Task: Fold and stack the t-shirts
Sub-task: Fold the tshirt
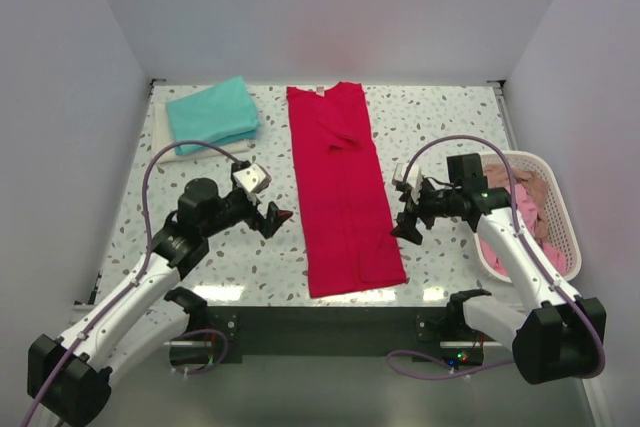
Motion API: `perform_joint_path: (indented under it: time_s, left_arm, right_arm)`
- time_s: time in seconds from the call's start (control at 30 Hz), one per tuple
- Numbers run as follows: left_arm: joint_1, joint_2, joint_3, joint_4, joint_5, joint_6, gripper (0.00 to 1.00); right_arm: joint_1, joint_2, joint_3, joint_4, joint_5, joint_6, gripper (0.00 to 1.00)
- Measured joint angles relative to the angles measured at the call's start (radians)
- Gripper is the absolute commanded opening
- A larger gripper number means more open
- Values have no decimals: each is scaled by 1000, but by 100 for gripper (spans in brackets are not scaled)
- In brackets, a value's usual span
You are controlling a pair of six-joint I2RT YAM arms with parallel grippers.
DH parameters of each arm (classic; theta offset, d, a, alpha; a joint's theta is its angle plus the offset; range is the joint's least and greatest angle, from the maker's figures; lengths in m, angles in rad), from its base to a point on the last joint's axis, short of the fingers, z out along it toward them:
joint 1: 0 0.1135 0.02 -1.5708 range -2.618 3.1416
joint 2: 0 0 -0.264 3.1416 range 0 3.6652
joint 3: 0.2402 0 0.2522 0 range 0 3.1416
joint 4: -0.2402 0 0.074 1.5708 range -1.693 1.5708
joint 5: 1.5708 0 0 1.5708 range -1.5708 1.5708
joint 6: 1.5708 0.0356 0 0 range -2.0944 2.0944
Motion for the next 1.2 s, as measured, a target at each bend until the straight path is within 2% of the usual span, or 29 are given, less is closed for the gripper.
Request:
perform_joint_path:
  time_s: [1.2]
  left_arm:
    - [-8,-52,-27,52,16,-1,100]
  right_arm:
    - [3,0,-12,5,2,-2,99]
